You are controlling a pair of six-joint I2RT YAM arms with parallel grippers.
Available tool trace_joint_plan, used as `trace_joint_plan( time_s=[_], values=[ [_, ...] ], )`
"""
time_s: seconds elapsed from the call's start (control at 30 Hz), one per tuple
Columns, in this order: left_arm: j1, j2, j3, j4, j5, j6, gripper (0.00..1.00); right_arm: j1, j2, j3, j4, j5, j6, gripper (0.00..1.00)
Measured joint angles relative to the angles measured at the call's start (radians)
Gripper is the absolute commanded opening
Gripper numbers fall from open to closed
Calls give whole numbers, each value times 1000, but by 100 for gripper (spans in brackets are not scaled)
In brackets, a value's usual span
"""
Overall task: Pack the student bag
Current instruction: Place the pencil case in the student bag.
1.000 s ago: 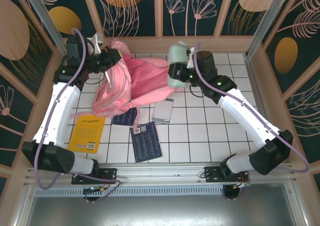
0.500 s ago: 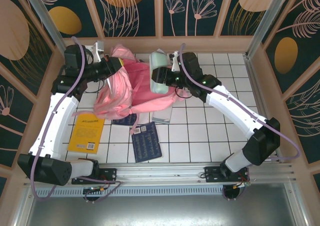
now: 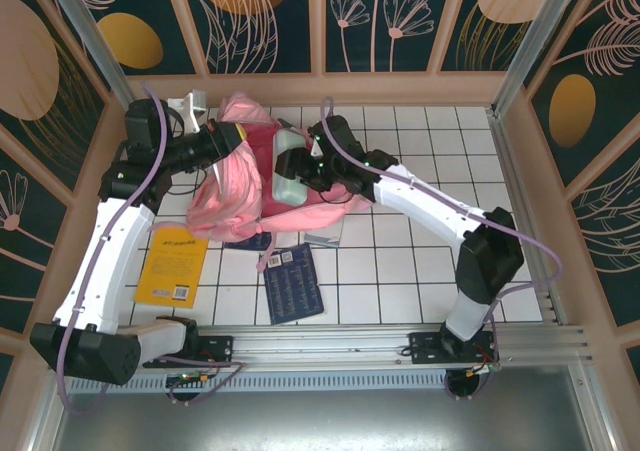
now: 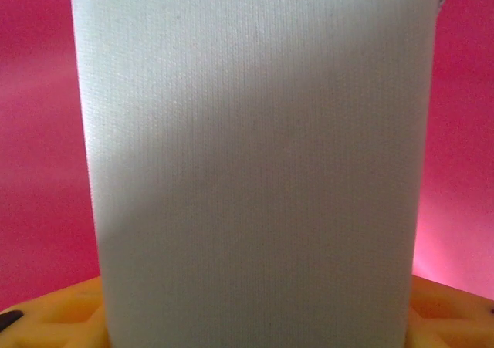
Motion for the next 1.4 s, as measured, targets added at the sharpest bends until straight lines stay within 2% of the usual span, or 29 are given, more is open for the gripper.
trace_joint_plan(
  time_s=[0.33, 0.73, 0.9, 1.1, 1.27, 1.4],
  values=[
    [-3, -2, -4, 0, 1, 0, 0, 19, 290, 206, 7, 21, 56, 60],
    [-3, -2, -10, 10, 31, -1, 0, 39, 448, 232, 266, 69, 228, 66],
    [-5, -2, -10, 10, 29, -1, 0, 48, 566, 377, 299, 77, 254, 70],
    [-5, 1, -10, 11, 23, -2, 0, 64, 672, 520, 309, 72, 265, 79],
    [-5, 7, -10, 11, 23, -2, 0, 64, 750, 619, 304, 48, 273, 95],
    [-5, 10, -10, 11, 23, -2, 0, 66, 756, 625, 301, 40, 249, 99]
  ],
)
